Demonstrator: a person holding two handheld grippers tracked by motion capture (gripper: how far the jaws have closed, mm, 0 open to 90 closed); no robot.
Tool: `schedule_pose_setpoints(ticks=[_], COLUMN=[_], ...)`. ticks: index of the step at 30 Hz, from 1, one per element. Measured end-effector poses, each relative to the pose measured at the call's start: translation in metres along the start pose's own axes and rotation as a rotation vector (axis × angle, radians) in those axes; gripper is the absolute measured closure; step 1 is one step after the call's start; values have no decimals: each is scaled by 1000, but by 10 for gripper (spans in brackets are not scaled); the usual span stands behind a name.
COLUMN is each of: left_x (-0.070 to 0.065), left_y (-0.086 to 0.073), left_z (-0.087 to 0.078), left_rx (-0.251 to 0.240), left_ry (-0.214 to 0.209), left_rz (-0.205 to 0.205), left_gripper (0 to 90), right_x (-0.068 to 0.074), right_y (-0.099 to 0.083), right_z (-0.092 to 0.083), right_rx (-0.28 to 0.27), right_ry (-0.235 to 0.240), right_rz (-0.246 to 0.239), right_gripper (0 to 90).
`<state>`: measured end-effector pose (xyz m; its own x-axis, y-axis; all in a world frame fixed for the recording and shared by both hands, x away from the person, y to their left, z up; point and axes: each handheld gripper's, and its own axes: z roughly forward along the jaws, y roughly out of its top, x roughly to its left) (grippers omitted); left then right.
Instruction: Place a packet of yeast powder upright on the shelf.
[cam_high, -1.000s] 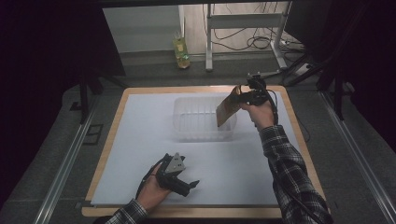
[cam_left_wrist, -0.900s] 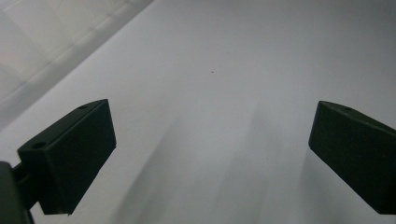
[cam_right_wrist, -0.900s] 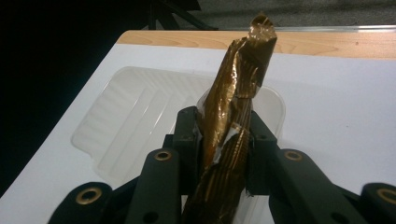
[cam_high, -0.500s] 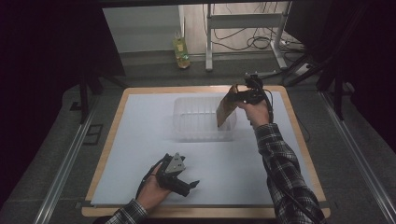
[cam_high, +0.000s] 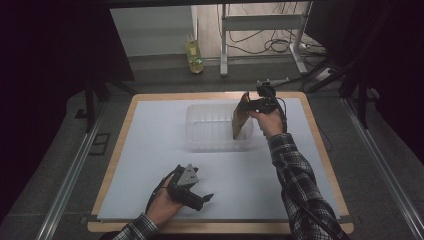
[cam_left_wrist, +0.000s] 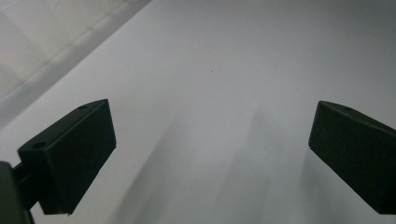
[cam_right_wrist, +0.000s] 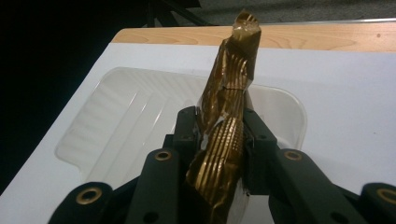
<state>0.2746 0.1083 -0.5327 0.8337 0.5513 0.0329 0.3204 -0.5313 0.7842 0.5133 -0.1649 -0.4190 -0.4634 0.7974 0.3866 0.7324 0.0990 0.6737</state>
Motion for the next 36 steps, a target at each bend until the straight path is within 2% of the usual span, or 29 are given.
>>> schedule_pose_setpoints(ticks=[8,19,24,28,36], left_x=[-1,-1,0,-1,-1], left_y=[0,0,0,0,0], left_z=[1,1,1,1,1], left_rx=[3,4,4,6,1], left_ry=[-1,0,1,0,0], left_rz=[1,3,1,3,-2], left_gripper=[7,7,7,8,8], right_x=[0,4,2,3,7], right_y=[-2,-5,-5,-6,-9], right_z=[4,7,5,4,0], right_rx=[-8,-16,-21,-18,1], right_ry=[10,1,-10,-15,-10], right_rz=[7,-12,-26,-56,-111], right_gripper=[714,684,573,486,396])
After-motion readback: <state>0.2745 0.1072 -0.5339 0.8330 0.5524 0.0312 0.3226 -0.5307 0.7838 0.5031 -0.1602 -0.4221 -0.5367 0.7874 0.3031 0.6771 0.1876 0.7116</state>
